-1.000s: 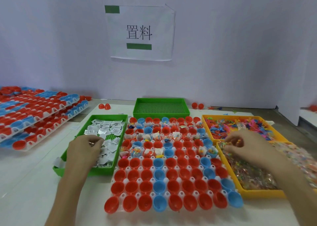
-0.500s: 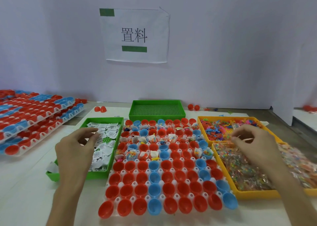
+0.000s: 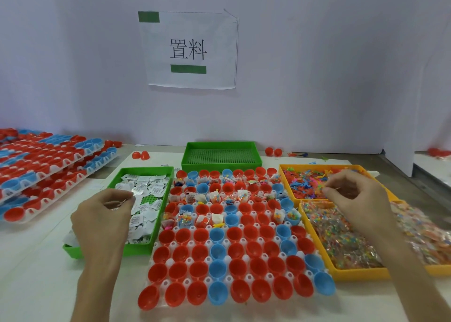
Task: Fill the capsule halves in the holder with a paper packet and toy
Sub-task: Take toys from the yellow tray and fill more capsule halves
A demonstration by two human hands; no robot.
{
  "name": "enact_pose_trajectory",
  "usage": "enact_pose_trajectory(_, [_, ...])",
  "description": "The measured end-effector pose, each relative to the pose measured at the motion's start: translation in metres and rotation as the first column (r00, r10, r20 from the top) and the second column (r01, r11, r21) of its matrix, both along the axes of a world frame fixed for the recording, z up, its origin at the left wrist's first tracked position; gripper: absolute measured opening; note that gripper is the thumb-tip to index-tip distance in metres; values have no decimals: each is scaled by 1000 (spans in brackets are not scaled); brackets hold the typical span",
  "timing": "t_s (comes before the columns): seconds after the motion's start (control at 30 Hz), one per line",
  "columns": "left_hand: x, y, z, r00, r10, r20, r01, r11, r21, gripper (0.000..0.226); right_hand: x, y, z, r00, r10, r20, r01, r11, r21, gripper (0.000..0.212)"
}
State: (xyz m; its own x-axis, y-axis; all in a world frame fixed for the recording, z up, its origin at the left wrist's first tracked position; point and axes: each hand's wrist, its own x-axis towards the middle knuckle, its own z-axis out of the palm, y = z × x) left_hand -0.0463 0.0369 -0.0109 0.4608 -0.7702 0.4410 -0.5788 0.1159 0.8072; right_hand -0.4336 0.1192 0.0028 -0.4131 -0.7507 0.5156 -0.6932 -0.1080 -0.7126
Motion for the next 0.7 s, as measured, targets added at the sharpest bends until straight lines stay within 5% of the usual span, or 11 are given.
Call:
enact_pose_trajectory(0.1, [-1, 5, 1, 989, 130, 70, -132, 991, 20, 6, 4, 1, -1, 1000, -1, -3, 1, 999, 36, 21])
enact_pose_trajectory(0.33, [-12, 28, 25, 949, -226, -221, 190, 966, -174, 15, 21, 9, 37, 973, 155, 171, -147, 987, -57, 13])
enact_pose_trajectory(0.57, [-76, 85, 55, 613, -631, -475, 602, 763, -236, 25, 91, 34, 63, 865, 400, 303, -327, 908, -263, 16])
enact_pose_trajectory(0.7, [-106, 103, 49, 503, -649, -570, 642, 723, -256, 32, 131, 42, 52, 780, 447, 439, -300, 881, -365, 13])
